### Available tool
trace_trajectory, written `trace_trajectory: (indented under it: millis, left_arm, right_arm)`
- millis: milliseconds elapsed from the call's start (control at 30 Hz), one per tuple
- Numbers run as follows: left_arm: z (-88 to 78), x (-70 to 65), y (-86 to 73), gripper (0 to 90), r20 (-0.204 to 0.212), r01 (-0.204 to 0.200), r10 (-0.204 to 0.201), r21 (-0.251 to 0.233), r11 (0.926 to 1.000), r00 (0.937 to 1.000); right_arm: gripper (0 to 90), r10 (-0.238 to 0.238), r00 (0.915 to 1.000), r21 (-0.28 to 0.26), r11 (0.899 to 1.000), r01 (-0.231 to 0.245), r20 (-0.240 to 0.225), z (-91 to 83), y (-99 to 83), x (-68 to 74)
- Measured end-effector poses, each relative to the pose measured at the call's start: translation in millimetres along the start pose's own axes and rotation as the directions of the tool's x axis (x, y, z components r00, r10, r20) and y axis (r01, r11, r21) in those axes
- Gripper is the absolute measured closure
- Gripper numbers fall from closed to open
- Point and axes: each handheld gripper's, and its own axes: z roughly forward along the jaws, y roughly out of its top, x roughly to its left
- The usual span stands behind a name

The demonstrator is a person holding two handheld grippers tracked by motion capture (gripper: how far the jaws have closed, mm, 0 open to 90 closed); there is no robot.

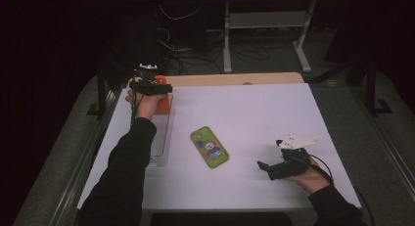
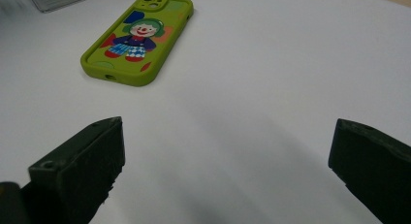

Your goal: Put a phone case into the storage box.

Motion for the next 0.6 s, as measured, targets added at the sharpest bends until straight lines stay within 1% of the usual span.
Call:
trace_trajectory:
  millis: [133,200,233,267,333,400,500,533,567,600]
  left_arm:
    - [-6.2,4.2,1.3,0.0,0.017,0.0,0.0,0.001,1.0,0.9999]
    - [-10.2,6.9,1.5,0.0,0.04,-0.018,0.018,0.008,0.9998,0.999]
    - [-12.1,7.8,1.4,0.0,0.053,-0.015,0.015,0.004,0.9999,0.9985]
    - [-14.6,9.9,1.5,0.0,0.065,-0.026,0.025,0.005,0.9997,0.9976]
    - [-20.8,14.6,1.5,0.0,0.08,-0.041,0.04,0.013,0.9991,0.996]
    - [-26.9,18.3,0.9,0.0,0.101,-0.042,0.041,0.009,0.9991,0.9941]
    - [-38.3,22.4,-1.0,0.0,0.152,-0.055,0.053,0.006,0.9985,0.987]
    - [-42.3,23.3,-1.8,0.0,0.164,-0.067,0.066,0.0,0.9978,0.9843]
    - [-47.0,23.9,-3.1,0.0,0.185,-0.073,0.073,-0.005,0.9973,0.98]
    - [-49.6,24.5,-3.9,0.0,0.197,-0.078,0.077,-0.004,0.9969,0.9773]
  right_arm:
    - [0.0,0.004,1.0,0.005,1.0,-0.004,0.0,0.2,0.2,-0.3]
    - [0.0,0.001,1.0,0.0,1.0,-0.001,0.001,0.1,0.2,-0.7]
    - [0.0,0.002,1.0,-0.001,1.0,-0.002,0.003,0.0,0.3,-0.8]
    - [0.0,0.001,1.0,0.0,1.0,-0.001,0.003,-0.1,0.4,-1.1]
    - [0.0,0.001,1.0,-0.001,1.0,-0.001,0.004,0.2,0.3,-0.9]
    - [0.0,0.003,1.0,-0.002,1.0,-0.003,0.004,0.2,0.4,-1.2]
    - [0.0,0.009,1.0,-0.004,1.0,-0.009,0.004,-0.1,0.5,-1.5]
    - [0.0,0.01,0.9999,-0.003,1.0,-0.01,0.004,-0.1,0.6,-1.7]
    - [0.0,0.008,1.0,-0.004,1.0,-0.008,0.001,0.2,0.8,-2.2]
    - [0.0,0.012,0.9999,-0.003,1.0,-0.012,0.005,0.1,1.2,-2.5]
